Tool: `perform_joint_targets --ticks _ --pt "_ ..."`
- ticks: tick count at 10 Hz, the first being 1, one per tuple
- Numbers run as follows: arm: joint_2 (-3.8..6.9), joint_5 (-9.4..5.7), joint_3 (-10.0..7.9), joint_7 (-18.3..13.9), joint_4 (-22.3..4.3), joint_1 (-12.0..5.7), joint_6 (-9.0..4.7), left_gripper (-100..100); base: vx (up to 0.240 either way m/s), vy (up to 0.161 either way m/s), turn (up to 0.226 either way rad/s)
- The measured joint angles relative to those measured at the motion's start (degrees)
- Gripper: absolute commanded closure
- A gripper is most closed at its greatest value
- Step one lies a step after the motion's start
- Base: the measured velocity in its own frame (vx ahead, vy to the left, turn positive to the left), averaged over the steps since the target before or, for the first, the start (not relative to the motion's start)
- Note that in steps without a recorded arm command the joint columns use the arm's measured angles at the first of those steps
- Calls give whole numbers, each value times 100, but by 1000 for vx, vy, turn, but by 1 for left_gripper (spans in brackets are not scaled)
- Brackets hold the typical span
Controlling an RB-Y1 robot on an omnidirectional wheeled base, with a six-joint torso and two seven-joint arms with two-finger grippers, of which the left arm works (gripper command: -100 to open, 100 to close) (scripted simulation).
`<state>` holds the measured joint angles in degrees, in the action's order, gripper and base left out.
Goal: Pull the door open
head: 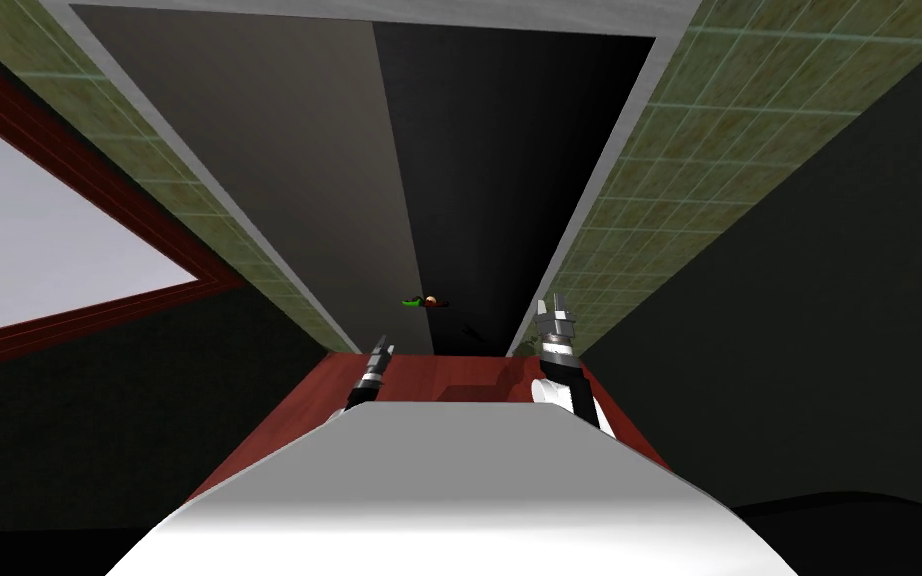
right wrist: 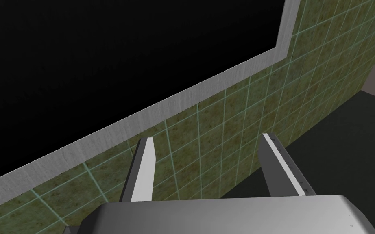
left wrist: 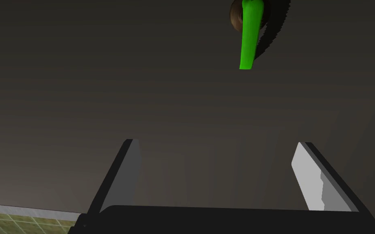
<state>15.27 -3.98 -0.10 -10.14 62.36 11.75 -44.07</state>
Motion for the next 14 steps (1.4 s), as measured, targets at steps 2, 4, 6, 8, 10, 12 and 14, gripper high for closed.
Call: perform_joint_targets --ticks 2,4,6,8,10,12,14 --pt "34 -43 2 -52 -281 -75 -94 -100 131 10 -102" --pt "102 -89 -3 -126 -552 -158 -189 -100 141 22 -77" --pt "182 -140 -7 -217 -881 -250 -309 -100 149 39 -86" --pt "212 -179 -8 -264 -1145 -338 -393 -100 129 12 -82" --pt "259 -220 -10 -320 -1399 -411 -475 -100 151 29 -89" --pt "312 -265 -10 -390 -1698 -490 -601 -100 116 27 -43" --pt "381 -316 -104 -408 -2076 -605 -729 -100 -17 29 -26"
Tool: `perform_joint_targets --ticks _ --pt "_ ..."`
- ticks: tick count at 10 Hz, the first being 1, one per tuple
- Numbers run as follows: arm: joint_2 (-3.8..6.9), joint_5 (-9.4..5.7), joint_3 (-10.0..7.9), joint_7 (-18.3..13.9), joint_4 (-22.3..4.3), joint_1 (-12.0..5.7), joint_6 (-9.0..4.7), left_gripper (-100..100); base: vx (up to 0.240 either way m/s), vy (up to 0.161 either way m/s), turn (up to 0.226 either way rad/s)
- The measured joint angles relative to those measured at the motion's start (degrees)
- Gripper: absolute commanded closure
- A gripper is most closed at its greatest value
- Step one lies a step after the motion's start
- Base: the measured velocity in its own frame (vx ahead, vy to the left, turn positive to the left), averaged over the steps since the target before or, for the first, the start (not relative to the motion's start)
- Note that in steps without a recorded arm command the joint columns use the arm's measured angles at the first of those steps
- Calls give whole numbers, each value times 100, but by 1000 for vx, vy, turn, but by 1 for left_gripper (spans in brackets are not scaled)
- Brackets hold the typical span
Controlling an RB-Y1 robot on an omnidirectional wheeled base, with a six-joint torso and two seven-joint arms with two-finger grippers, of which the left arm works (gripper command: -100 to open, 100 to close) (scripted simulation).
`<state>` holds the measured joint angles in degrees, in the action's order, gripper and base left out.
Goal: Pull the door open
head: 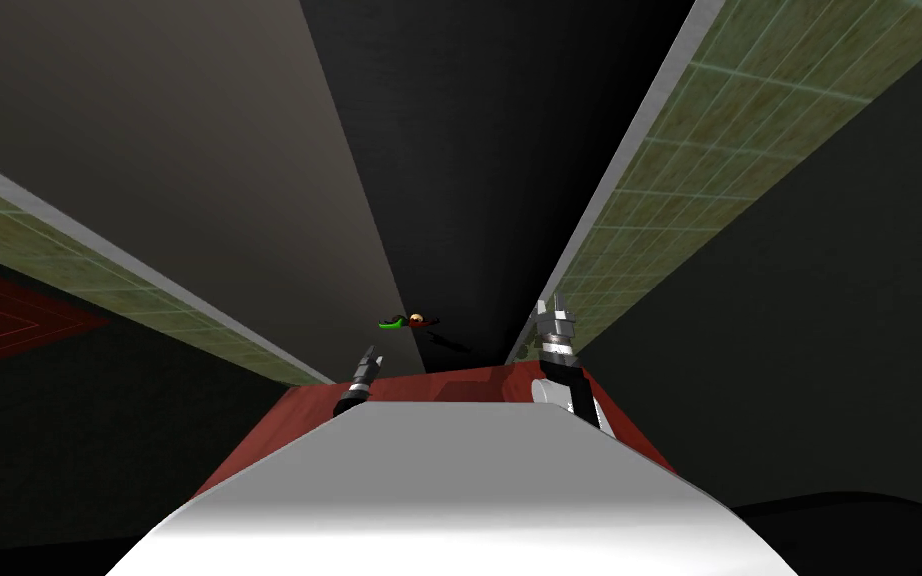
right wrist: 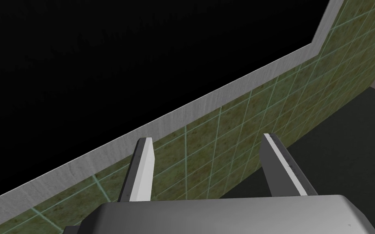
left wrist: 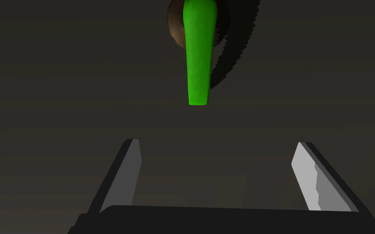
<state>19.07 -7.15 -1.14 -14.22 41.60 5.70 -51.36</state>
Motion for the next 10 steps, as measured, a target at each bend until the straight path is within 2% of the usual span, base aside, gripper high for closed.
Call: perform_joint_targets --ticks 1,2,3,4,5,6,7,8,9,10 --pt "9 -30 -63 24 0 43 -3 -100 -29 23 1" --pt "13 -40 -83 43 111 108 63 -100 -33 33 -51" --pt "84 -89 -171 34 79 168 87 -100 -24 58 -61" --pt "108 -146 -284 68 82 219 143 -100 -18 54 -87" --pt "167 -198 -383 79 -206 127 85 -100 -5 37 -30" --pt "173 -224 -436 101 -146 177 116 -100 21 58 -99" --pt "199 -269 -526 124 -429 76 52 -100 20 59 -63" --pt "208 -300 -586 149 -388 116 75 -100 9 25 5" --pt "197 -314 -612 177 -227 189 172 -100 63 67 -215" --pt "194 -364 -705 216 -222 204 234 -100 122 132 -237"
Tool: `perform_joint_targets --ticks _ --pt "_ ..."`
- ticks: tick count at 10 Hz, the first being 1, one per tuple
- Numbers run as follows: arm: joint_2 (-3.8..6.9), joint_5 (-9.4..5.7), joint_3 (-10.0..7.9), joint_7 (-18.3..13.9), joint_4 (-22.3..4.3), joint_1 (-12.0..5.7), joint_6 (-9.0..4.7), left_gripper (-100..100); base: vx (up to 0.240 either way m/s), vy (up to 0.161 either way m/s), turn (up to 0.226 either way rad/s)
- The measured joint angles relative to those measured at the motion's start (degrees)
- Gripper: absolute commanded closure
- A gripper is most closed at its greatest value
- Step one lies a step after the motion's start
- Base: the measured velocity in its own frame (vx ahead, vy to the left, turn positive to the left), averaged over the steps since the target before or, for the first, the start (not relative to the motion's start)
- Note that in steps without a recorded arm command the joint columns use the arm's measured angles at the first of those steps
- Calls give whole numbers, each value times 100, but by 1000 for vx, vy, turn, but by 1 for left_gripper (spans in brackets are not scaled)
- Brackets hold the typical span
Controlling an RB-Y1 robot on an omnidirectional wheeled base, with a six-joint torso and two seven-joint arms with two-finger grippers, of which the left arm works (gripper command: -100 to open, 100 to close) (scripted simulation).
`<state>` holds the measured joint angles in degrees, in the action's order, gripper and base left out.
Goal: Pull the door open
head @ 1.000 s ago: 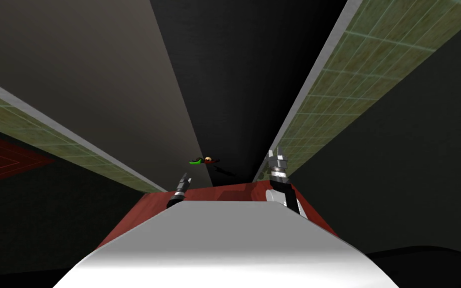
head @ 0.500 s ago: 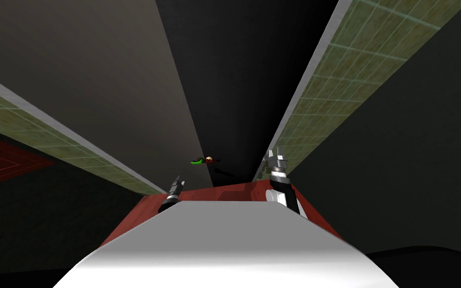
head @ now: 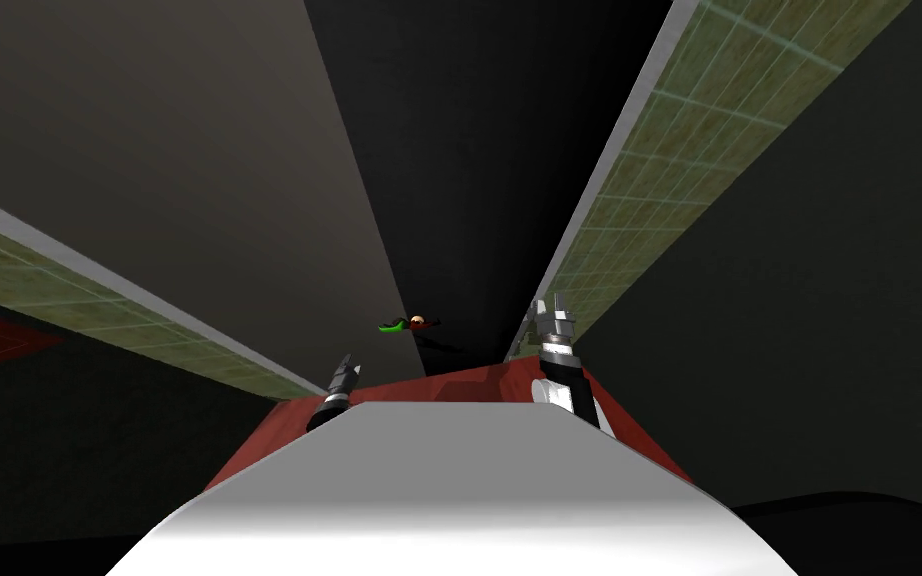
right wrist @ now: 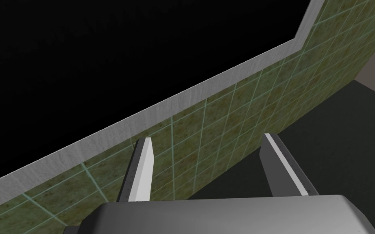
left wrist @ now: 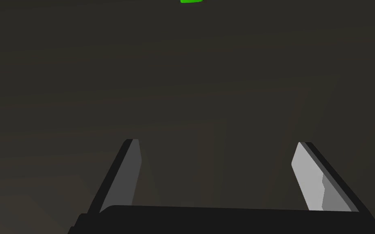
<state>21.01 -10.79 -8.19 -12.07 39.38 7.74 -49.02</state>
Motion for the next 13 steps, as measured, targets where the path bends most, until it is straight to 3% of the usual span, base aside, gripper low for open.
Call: perform_joint_targets --ticks 2,3,5,6,7,13 --pt "-80 -53 -96 85 -23 -125 62 -100 171 100 -203" --pt "-122 -42 -68 84 -136 -254 12 -100 211 32 -202" --pt "-262 -13 -3 131 130 -312 119 -100 127 -22 -67" --pt "-274 -2 19 125 35 -384 76 -100 34 -19 5" --pt "-275 -1 22 122 21 -392 60 100 0 0 0" --pt "-285 3 31 125 35 -389 81 100 -29 5 -9"
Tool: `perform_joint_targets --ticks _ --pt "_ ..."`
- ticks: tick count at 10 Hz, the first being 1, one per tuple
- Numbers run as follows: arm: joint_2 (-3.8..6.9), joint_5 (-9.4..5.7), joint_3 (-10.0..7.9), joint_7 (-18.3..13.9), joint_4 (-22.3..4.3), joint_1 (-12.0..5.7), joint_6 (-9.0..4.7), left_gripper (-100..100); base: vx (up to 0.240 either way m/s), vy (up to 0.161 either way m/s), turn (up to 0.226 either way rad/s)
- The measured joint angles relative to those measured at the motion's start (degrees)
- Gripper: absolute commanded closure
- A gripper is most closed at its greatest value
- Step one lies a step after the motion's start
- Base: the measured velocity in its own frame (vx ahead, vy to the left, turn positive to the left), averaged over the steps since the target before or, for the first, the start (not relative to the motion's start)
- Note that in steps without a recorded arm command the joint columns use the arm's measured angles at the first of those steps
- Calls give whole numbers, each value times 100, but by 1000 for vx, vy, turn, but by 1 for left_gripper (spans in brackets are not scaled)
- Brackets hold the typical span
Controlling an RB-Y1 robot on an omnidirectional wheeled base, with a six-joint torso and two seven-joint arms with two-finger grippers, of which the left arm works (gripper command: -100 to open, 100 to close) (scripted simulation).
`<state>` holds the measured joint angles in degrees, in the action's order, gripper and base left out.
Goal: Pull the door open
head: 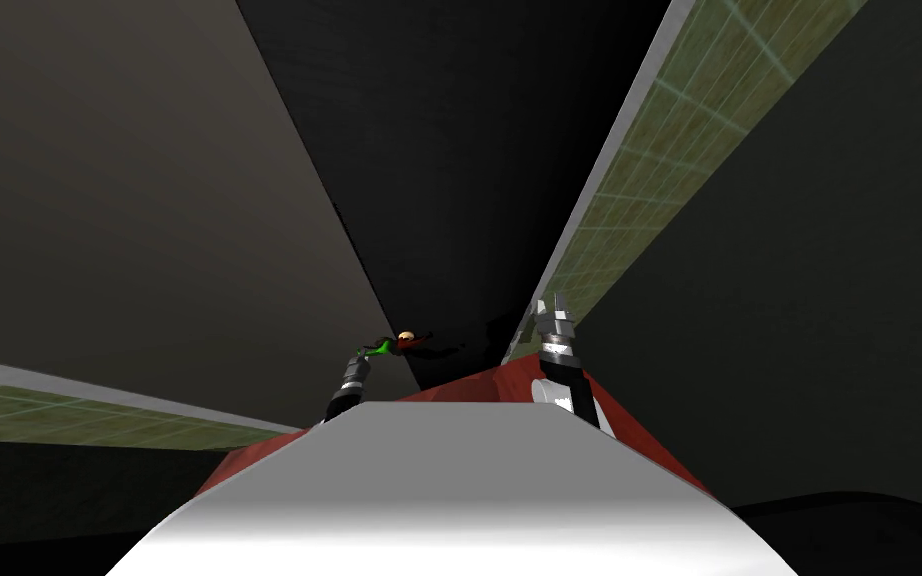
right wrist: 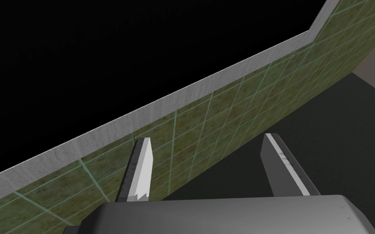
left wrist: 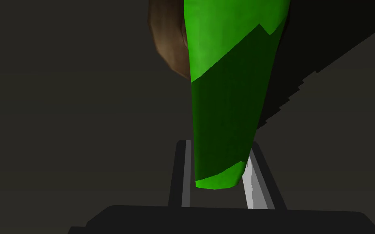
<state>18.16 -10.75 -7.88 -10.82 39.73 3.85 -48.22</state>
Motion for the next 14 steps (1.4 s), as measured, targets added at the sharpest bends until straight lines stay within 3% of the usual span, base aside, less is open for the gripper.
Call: perform_joint_targets --ticks 2,3,4,9,12,14 --pt "92 3 4 -66 -190 -35 -149 100 -112 -1 -2" --pt "62 0 2 -49 6 102 -50 100 -124 -12 -124" --pt "133 15 38 -110 52 206 -58 100 -163 -27 -103" --pt "334 130 269 -409 22 350 -356 100 -190 18 -131" --pt "379 228 475 -581 159 429 -442 100 -115 50 -78" --pt "433 233 487 -619 220 514 -461 100 -147 15 -130"
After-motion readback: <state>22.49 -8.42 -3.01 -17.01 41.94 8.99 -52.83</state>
